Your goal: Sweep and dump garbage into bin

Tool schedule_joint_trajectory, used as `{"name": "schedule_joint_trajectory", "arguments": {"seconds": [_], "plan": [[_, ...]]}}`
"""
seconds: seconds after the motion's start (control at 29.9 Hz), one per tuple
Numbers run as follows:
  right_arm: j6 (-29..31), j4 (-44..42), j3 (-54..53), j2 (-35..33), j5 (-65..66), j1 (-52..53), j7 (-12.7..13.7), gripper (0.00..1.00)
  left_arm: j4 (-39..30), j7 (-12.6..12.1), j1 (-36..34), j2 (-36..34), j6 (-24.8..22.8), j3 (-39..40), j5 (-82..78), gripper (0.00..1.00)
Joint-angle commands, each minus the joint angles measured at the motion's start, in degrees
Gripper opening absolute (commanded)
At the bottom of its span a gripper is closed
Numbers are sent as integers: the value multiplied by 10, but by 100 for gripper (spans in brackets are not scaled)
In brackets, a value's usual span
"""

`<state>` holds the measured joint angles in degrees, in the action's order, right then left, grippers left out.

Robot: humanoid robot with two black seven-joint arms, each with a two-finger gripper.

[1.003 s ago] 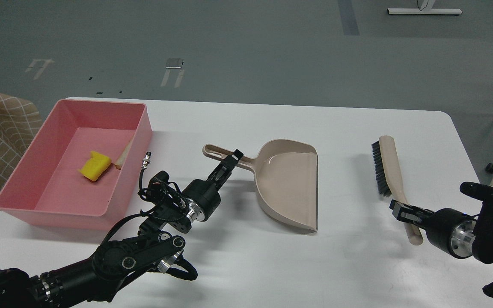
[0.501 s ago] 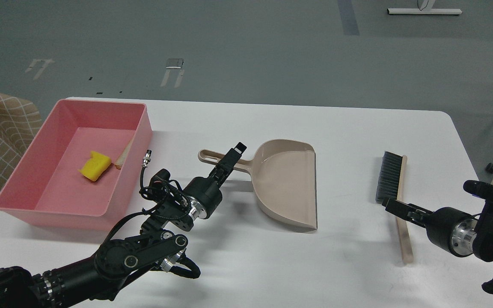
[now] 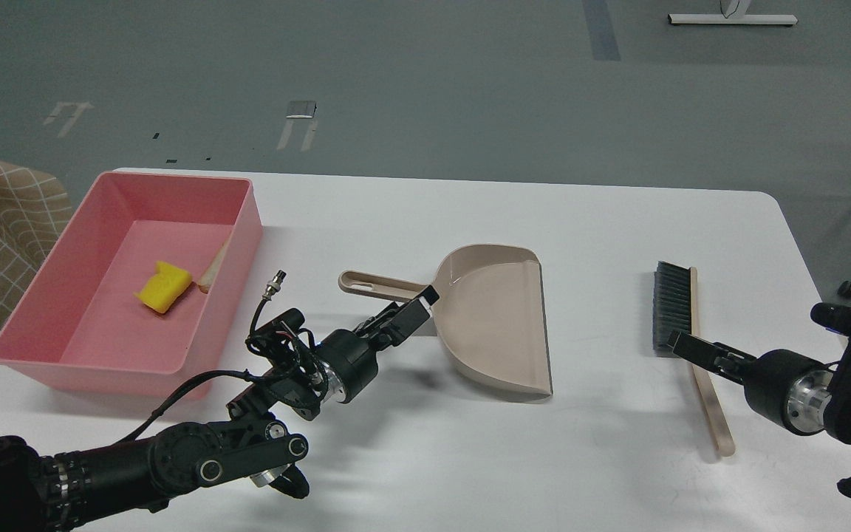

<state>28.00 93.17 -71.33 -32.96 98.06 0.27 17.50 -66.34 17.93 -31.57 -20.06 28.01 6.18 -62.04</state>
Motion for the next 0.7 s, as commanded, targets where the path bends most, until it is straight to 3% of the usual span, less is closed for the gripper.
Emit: {"name": "schedule_joint_trajectory", "arguments": {"seconds": [0.0, 0.33, 0.67], "plan": [[0, -8, -5, 0, -1, 1, 0, 95, -44, -2, -5, -44, 0, 0, 0, 98], [0, -36, -5, 0, -3, 34, -1, 95, -85, 2, -9, -138, 0, -4, -4, 98], [0, -45, -4, 4, -4, 52, -3, 95, -84, 9, -4, -172, 0, -3, -26, 98]]}}
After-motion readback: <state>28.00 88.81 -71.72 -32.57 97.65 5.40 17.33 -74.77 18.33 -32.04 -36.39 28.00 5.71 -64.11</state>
